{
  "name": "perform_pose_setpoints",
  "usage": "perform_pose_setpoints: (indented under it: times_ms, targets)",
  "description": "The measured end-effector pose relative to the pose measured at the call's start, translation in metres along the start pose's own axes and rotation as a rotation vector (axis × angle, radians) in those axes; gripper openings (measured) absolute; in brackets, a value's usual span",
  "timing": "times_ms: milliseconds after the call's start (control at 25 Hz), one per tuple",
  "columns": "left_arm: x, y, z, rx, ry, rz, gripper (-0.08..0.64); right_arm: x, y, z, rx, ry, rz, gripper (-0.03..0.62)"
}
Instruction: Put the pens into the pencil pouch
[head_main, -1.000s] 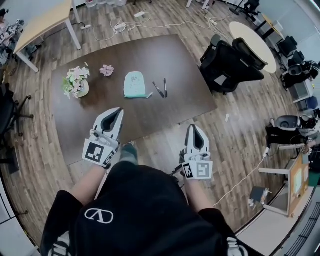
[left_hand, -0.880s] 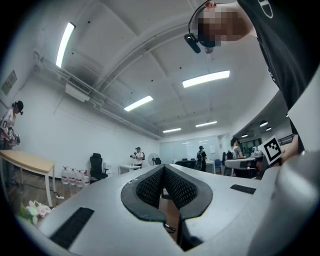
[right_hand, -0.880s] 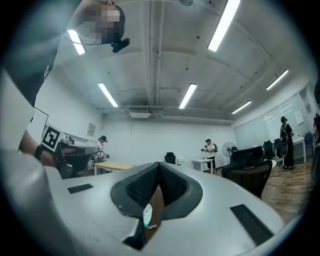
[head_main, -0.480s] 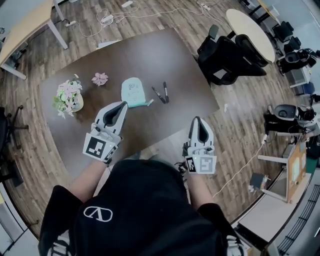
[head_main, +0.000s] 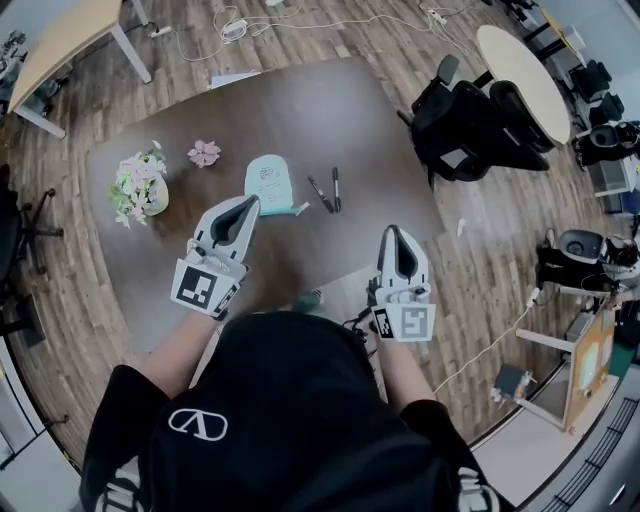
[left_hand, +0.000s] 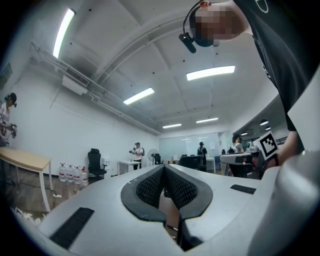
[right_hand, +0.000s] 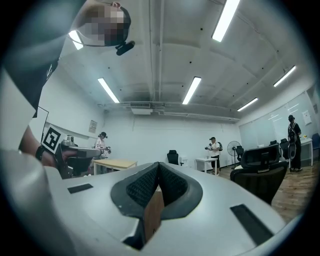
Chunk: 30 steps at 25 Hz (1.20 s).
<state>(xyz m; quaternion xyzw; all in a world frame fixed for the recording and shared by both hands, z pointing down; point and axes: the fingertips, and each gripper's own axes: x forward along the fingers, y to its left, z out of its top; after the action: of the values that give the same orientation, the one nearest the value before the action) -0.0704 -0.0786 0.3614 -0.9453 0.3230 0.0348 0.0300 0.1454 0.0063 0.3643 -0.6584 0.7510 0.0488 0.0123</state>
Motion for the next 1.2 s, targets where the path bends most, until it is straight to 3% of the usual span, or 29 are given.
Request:
perform_pose_setpoints:
  times_ms: [240,320,360,400,480,520,640,760,960,1200]
  targets:
    - [0.012,0.002,0.003,0.023,0.003,0.030,0.003,0.006,-0.013,-0.005,0.028,0.007,0.014,-0.002]
    - [0.019,-0.002,-0.003,0.095,0.027,0.019,0.003,0.007,-0.017,-0.007,0.034,0.013,0.014,-0.001]
    - [0.022,-0.003,-0.011,0.161,0.067,0.012,0.005,0.007,-0.018,-0.008,0.035,0.015,0.013,-0.002]
    - [0.027,-0.004,-0.022,0.234,0.128,0.007,0.053,0.007,-0.020,-0.009,0.035,0.017,0.013,-0.001]
    - [0.037,-0.004,-0.052,0.373,0.272,-0.008,0.339,0.007,-0.024,-0.009,0.031,0.023,0.013,-0.002]
    - [0.042,-0.005,-0.069,0.444,0.335,-0.034,0.357,0.008,-0.028,-0.010,0.028,0.027,0.012,-0.002]
    - [0.049,-0.005,-0.134,0.635,0.513,-0.176,0.356,0.007,-0.037,-0.018,0.031,0.052,0.002,-0.002]
    - [0.045,0.004,-0.213,0.761,0.714,-0.310,0.356,0.003,-0.041,-0.028,0.038,0.078,-0.008,-0.002]
    - [0.036,0.008,-0.326,0.849,0.931,-0.479,0.356,-0.007,-0.050,-0.049,0.042,0.137,-0.026,0.000]
    - [0.029,0.015,-0.396,0.875,1.062,-0.549,0.345,-0.015,-0.055,-0.063,0.040,0.170,-0.048,-0.002]
